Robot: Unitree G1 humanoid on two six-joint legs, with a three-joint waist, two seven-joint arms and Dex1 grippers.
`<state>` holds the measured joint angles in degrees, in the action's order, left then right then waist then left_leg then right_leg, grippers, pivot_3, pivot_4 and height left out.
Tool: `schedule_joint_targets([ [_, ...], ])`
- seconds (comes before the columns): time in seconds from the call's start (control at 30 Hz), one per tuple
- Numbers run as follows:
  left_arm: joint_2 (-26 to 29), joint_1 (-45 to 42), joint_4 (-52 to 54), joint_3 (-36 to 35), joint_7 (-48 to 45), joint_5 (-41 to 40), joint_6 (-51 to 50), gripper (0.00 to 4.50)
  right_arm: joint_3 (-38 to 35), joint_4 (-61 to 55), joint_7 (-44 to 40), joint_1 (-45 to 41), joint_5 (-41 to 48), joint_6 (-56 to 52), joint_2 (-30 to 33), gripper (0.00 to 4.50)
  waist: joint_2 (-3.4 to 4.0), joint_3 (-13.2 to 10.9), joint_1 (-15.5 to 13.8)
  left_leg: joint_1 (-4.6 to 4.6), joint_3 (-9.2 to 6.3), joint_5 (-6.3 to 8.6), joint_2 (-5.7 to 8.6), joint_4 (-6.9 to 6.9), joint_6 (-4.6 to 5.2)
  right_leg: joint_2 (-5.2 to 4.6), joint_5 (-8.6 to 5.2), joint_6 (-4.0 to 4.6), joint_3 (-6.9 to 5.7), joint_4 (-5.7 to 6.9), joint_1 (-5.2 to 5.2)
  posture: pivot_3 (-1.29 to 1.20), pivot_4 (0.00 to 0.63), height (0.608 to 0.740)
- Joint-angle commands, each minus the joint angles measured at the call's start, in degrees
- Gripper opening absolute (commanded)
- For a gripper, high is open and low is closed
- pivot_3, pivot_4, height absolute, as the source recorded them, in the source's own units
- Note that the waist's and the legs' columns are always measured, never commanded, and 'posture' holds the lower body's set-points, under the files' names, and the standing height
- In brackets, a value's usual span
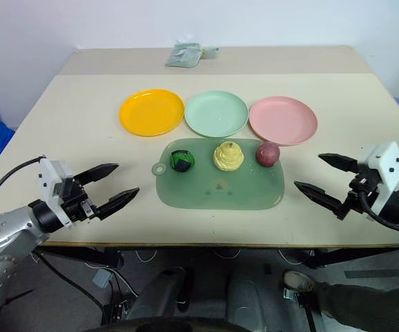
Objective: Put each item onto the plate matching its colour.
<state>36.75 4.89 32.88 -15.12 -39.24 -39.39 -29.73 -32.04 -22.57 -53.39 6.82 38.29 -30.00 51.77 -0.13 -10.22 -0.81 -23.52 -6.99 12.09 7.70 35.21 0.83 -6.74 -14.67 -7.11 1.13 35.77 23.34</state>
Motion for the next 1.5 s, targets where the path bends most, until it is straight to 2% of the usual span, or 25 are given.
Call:
schedule_joint_targets([
  [0.03, -0.59, -3.73, -0.7, 1.59, 1.81, -0.93, -1.9, 4.5, 3.25, -2.85, 1.3, -4.25, 1.6, 0.23, -1.22, 4.44, 0.0, 0.0, 0.03, 0.0, 0.0, 0.0, 0.0, 0.0, 0.0, 0.0, 0.01, -0.01, -0.01, 0.01, 0.0, 0.0, 0.15, 0.74],
  [0.17, -1.75, -9.86, -3.79, 5.46, 3.96, 1.4, -3.68, 4.5, 10.55, -2.6, 2.38, -10.78, -0.09, 1.07, -2.51, 4.44, -0.01, -0.01, 0.0, 0.0, 0.01, -0.01, 0.0, 0.01, 0.01, 0.02, 0.02, -0.02, -0.01, 0.01, 0.01, 0.0, 0.15, 0.74],
  [0.33, -1.03, -16.19, -8.95, 9.1, 2.51, 3.79, -4.92, 4.5, 15.86, -1.51, 1.6, -15.48, -1.59, 1.8, -3.01, 4.44, -0.03, -0.02, -0.09, -0.01, 0.0, -0.01, 0.0, -0.01, 0.02, 0.04, 0.04, -0.05, -0.03, 0.01, 0.05, 0.0, 0.15, 0.74],
  [0.53, 2.98, -25.18, -17.54, 13.39, -5.15, 6.18, -5.67, 4.5, 17.18, -1.12, -0.52, -17.23, -2.06, 1.88, -2.11, 4.44, -0.05, -0.03, -0.03, -0.01, 0.0, -0.01, 0.01, 0.0, 0.02, 0.06, 0.06, -0.08, -0.06, 0.04, 0.07, 0.0, 0.15, 0.74],
  [0.73, 3.15, -32.42, -27.6, 18.44, -12.39, 11.02, -2.55, 4.5, 18.35, -1.35, -0.42, -18.15, -2.81, 2.33, -3.4, 4.44, -0.05, -0.03, 0.09, -0.01, 0.01, -0.03, 0.02, -0.01, 0.05, 0.06, 0.13, -0.21, -0.06, 0.06, 0.09, 0.0, 0.15, 0.74],
  [1.03, -1.9, -39.71, -42.54, 26.57, -20.49, 19.87, 5.84, 4.5, 20.16, -1.99, 0.3, -18.35, -4.49, 4.39, -5.18, 4.44, -0.08, -0.05, -0.02, -0.01, 0.01, -0.07, 0.02, 0.0, 0.13, 0.06, 0.15, -0.24, -0.05, 0.09, 0.11, 0.0, 0.15, 0.74],
  [1.47, -11.48, -47.84, -57.96, 28.88, -20.19, 29.39, 14.86, 4.5, 20.21, -5.14, 3.75, -18.24, -4.08, 2.65, -5.57, 4.44, -0.11, -0.07, 0.07, -0.03, 0.0, -0.08, 0.04, 0.03, 0.16, 0.05, 0.25, -0.41, -0.06, 0.11, 0.13, 0.0, 0.15, 0.74],
  [1.5, -12.03, -48.08, -58.56, 28.89, -20.23, 29.69, 15.15, 4.25, 20.24, -5.2, 3.94, -18.32, -4.02, 2.56, -5.58, 4.49, -0.12, -0.07, 0.08, -0.03, 0.0, -0.08, 0.04, 0.03, 0.16, 0.05, 0.25, -0.42, -0.06, 0.11, 0.13, 0.0, 0.15, 0.74],
])
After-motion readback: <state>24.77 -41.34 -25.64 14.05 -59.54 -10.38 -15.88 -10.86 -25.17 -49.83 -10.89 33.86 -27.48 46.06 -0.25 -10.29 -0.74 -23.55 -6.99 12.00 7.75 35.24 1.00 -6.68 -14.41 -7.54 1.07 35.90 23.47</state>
